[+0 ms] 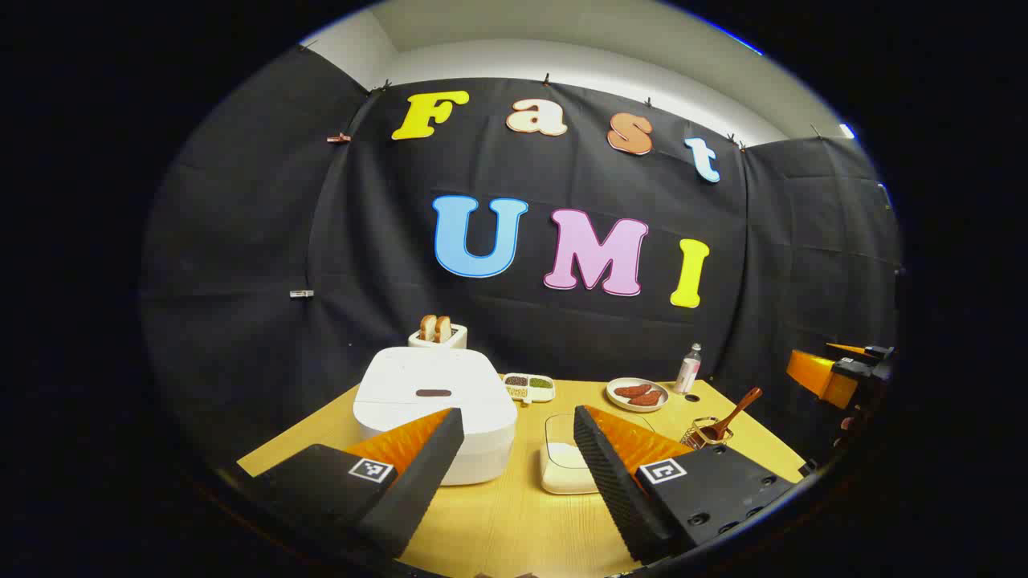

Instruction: Close the left gripper, press the button to open the rice cooker; take a wooden spoon from the chopstick holder with the right hand, scoop a spoonful of rice and pour it into the rice cooker, then put the wooden spoon back into the chopstick holder.

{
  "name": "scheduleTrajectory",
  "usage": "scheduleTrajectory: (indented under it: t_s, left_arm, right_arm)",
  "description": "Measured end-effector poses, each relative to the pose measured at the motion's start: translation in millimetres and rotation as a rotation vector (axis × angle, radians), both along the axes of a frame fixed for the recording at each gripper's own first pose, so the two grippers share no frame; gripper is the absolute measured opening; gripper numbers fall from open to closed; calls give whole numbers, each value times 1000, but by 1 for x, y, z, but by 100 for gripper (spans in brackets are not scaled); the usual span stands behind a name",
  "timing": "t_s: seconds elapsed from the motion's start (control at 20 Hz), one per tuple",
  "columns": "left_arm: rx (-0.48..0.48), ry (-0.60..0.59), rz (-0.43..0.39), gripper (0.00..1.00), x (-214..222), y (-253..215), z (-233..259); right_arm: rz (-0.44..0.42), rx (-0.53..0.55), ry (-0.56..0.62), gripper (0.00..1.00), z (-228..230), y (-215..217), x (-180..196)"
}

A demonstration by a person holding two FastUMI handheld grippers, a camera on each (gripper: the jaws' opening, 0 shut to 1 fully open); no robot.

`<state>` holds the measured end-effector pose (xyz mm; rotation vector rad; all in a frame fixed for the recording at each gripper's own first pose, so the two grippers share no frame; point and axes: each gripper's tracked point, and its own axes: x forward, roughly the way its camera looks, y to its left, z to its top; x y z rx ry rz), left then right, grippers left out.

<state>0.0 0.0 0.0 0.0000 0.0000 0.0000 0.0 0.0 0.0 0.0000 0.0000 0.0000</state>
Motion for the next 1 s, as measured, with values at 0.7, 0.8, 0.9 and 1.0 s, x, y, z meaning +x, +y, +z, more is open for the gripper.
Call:
scheduleTrajectory:
  t_s: [0.7,0.8,0.9,1.0]
  left_arm:
    - [53,34,3,95,8,22,-8]
    - [60,30,1,95,10,24,-6]
    - [73,27,16,95,16,31,-1]
    - [84,22,24,95,26,38,7]
  right_arm:
    - [28,-7,0,98,-3,19,-2]
    - [26,-5,-7,98,-1,18,-1]
    - [25,-5,-1,98,-4,16,0]
    - [20,-7,7,98,-6,12,-3]
